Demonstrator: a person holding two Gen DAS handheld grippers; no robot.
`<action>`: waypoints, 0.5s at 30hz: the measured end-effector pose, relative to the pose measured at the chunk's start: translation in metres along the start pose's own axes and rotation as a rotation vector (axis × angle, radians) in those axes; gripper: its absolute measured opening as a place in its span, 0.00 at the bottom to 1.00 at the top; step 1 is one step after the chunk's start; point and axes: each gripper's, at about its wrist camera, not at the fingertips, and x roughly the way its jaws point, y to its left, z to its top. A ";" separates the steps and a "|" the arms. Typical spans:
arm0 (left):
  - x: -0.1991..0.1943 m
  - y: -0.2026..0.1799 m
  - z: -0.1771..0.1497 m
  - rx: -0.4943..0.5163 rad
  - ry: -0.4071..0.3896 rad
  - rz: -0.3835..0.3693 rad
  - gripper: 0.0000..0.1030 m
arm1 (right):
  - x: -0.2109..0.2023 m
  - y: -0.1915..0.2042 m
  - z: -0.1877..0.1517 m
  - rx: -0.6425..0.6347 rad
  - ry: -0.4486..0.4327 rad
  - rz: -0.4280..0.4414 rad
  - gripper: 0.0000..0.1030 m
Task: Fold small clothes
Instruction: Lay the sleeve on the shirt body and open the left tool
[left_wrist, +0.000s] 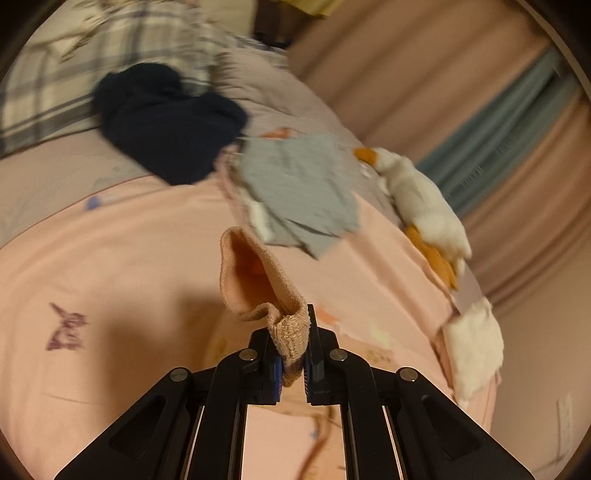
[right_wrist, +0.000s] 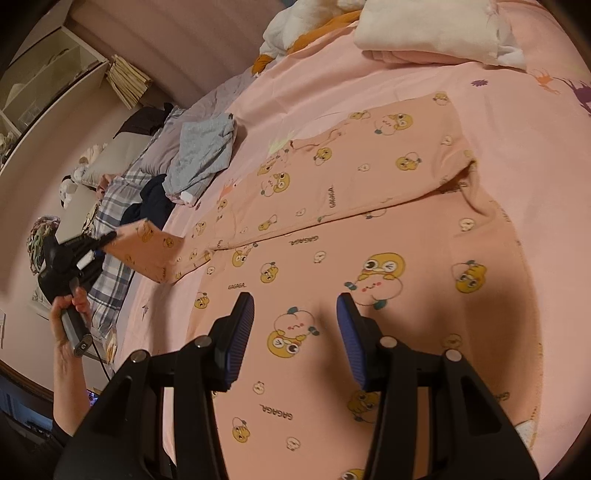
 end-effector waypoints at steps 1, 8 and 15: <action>0.003 -0.013 -0.004 0.018 0.008 -0.014 0.06 | -0.003 -0.003 -0.001 0.005 -0.007 -0.005 0.46; 0.032 -0.102 -0.042 0.171 0.067 -0.069 0.06 | -0.024 -0.024 -0.003 0.039 -0.051 -0.008 0.46; 0.080 -0.162 -0.108 0.292 0.209 -0.096 0.06 | -0.040 -0.049 -0.007 0.085 -0.084 -0.016 0.46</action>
